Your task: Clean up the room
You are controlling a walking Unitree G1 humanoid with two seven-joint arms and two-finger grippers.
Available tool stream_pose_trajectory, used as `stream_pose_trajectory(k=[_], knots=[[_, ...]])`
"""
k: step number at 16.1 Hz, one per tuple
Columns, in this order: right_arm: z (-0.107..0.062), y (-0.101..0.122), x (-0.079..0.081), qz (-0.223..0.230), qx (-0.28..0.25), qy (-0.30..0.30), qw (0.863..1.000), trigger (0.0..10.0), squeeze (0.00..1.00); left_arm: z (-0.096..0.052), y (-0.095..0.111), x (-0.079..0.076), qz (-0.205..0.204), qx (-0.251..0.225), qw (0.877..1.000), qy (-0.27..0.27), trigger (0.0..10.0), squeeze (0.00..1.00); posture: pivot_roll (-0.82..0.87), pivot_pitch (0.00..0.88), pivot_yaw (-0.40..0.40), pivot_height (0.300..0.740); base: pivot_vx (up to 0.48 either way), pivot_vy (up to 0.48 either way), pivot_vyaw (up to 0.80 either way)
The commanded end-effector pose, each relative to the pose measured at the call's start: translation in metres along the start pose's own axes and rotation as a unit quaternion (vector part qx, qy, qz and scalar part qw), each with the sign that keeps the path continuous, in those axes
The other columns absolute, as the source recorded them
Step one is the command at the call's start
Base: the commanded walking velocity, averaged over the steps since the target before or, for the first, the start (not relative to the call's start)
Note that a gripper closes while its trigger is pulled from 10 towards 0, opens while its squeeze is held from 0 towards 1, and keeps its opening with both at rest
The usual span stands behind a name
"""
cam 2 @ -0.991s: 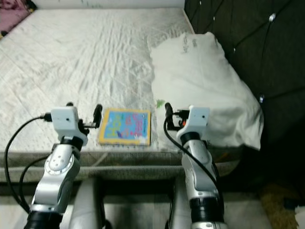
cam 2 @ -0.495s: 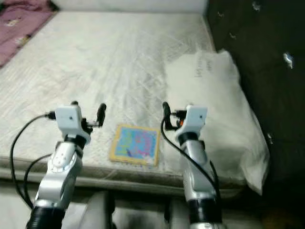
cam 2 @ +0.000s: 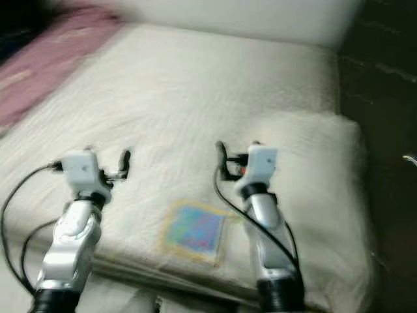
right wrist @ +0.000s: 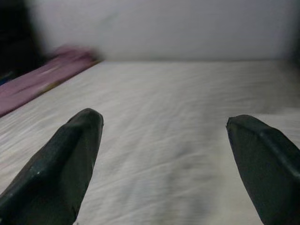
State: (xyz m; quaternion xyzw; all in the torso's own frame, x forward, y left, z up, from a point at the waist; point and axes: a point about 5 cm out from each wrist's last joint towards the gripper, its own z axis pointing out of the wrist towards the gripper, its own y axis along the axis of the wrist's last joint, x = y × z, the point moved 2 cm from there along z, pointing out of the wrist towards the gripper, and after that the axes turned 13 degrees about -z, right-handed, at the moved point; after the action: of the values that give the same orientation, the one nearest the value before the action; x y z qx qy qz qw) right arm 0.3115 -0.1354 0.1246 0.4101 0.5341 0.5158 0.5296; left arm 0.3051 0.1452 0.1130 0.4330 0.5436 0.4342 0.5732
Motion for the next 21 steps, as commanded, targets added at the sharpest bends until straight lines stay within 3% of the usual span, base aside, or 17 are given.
stream_pose_trajectory(k=[1, 3, 9, 12, 17, 21], knots=[[-0.006, -0.006, -0.01, -0.019, 0.012, -0.012, 1.0, 10.0, 0.0, 0.0, -0.003, -0.014, -0.009, 0.008, 1.0, -0.024, 10.0, 0.0, 0.03, 0.007, 0.028, 0.74, 0.0, 0.0, 0.0], [-0.005, -0.002, -0.008, -0.034, 0.001, -0.004, 0.999, 10.0, 0.0, 0.001, -0.006, -0.013, -0.022, 0.018, 0.999, -0.023, 10.0, 0.0, 0.02, 0.008, 0.031, 0.74, 0.0, 0.0, 0.0], [-0.003, -0.009, -0.004, -0.015, 0.023, -0.005, 1.0, 10.0, 0.0, 0.005, -0.002, -0.021, -0.039, 0.014, 0.998, -0.039, 10.0, 0.0, 0.02, 0.016, 0.027, 0.74, 0.0, 0.0, 0.0], [-0.003, -0.014, -0.002, -0.013, 0.039, 0.0, 0.999, 10.0, 0.0, 0.008, -0.002, -0.02, -0.045, 0.019, 0.998, -0.029, 10.0, 0.0, 0.02, 0.022, 0.026, 0.74, 0.0, 0.48, 0.0], [-0.002, -0.018, 0.004, -0.02, 0.054, 0.021, 0.998, 10.0, 0.0, 0.008, 0.0, -0.029, -0.096, 0.019, 0.993, -0.062, 10.0, 0.0, 0.02, 0.03, 0.027, 0.74, 0.0, 0.48, 0.0], [-0.002, -0.021, 0.003, -0.042, 0.065, 0.019, 0.997, 10.0, 0.0, 0.008, 0.0, -0.029, -0.097, 0.019, 0.993, -0.063, 10.0, 0.0, 0.02, 0.031, 0.028, 0.74, 0.0, 0.48, 0.0]])
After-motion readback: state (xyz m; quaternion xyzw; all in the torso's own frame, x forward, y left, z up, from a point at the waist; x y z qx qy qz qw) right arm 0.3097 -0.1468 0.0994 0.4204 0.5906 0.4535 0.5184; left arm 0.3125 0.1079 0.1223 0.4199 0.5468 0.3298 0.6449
